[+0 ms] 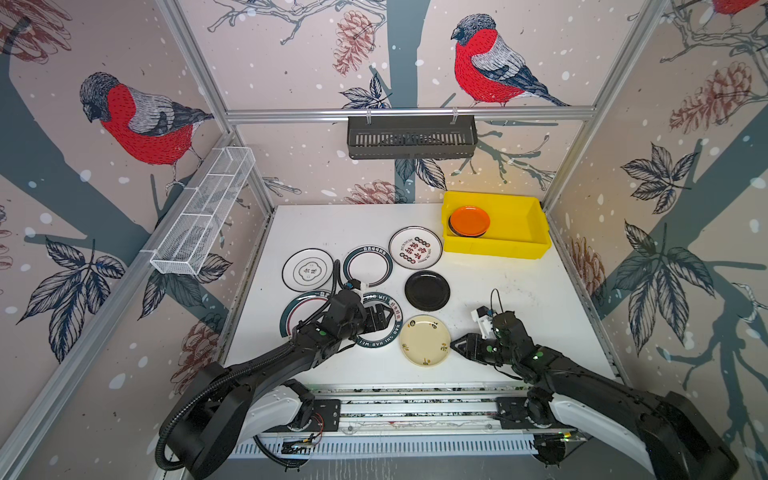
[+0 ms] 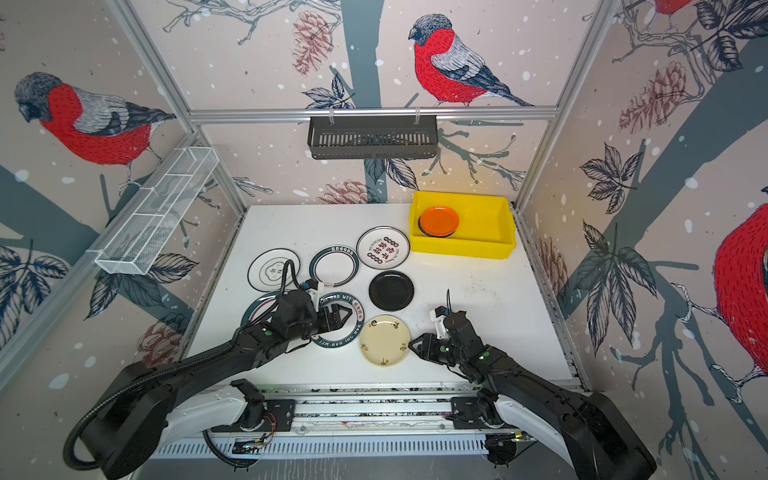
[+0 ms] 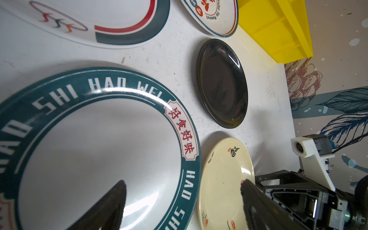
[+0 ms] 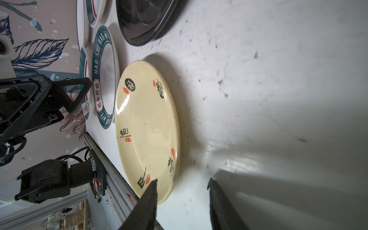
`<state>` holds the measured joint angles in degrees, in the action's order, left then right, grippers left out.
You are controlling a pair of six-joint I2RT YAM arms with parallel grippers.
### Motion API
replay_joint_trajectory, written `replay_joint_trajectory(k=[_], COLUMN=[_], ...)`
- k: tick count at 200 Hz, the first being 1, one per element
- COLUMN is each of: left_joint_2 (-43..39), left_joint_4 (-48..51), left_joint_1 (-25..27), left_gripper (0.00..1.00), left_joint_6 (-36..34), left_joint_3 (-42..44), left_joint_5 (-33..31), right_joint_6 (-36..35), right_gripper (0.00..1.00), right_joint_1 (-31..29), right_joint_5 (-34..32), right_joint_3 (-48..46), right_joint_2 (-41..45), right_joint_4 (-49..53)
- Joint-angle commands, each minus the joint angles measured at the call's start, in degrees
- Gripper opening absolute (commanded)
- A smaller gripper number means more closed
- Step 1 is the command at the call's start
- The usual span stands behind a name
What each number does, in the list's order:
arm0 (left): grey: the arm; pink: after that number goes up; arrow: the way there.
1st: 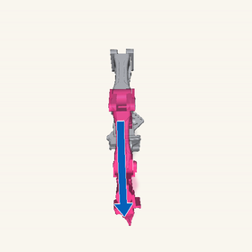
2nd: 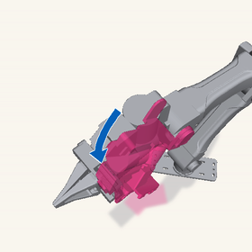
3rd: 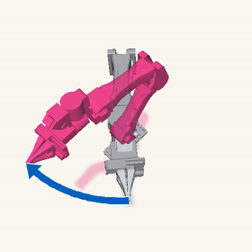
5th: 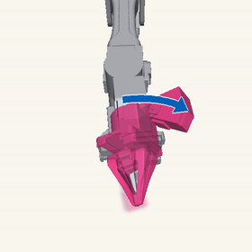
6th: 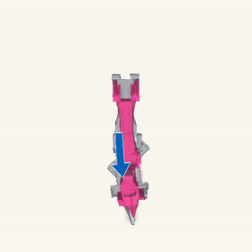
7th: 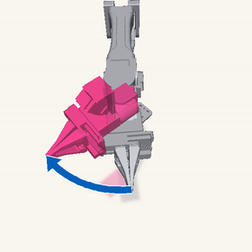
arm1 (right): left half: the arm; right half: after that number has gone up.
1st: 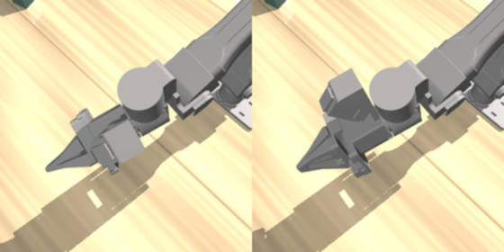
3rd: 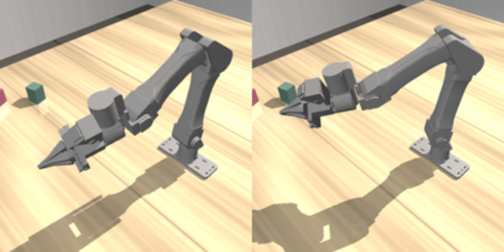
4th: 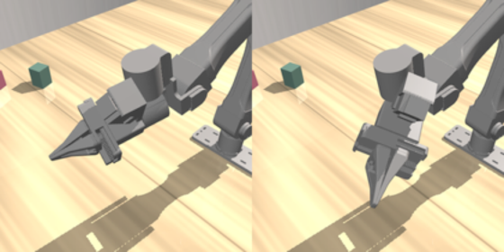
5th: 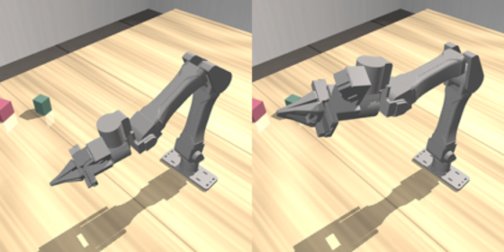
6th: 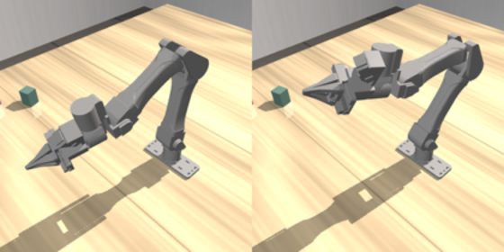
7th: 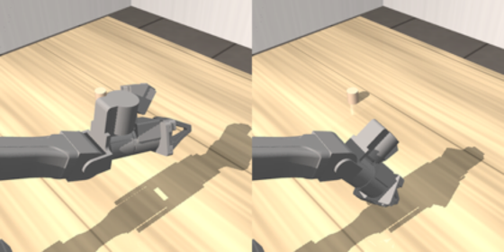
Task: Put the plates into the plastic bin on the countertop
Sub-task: 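Move the right gripper down to the cream plate rim nearest the robot, then close the right gripper on the cream plate rim and tilt it up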
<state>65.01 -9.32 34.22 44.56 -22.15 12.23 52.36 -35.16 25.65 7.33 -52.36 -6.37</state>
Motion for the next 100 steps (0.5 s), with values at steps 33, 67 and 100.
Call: replay_joint_trajectory(k=[33,67,100], left_joint_2=[1.17,1.73,2.91], left_joint_4=[-4.61,-5.56,-6.19], left_joint_1=[0.06,0.06,0.06], left_gripper=[0.88,0.87,0.87], left_joint_6=[0.37,0.27,-0.12], left_joint_3=[-0.35,-0.28,-0.78], left_joint_5=[1.55,1.57,1.61], right_joint_6=[0.57,1.42,1.88], right_gripper=[0.41,0.37,0.32], right_joint_1=[-2.61,-3.45,-4.21], right_joint_5=[-2.5,-3.15,-3.51], right_joint_3=[1.89,2.34,2.95], right_joint_2=[-2.83,-3.68,-5.78], right_joint_4=[-2.3,-2.83,-2.92])
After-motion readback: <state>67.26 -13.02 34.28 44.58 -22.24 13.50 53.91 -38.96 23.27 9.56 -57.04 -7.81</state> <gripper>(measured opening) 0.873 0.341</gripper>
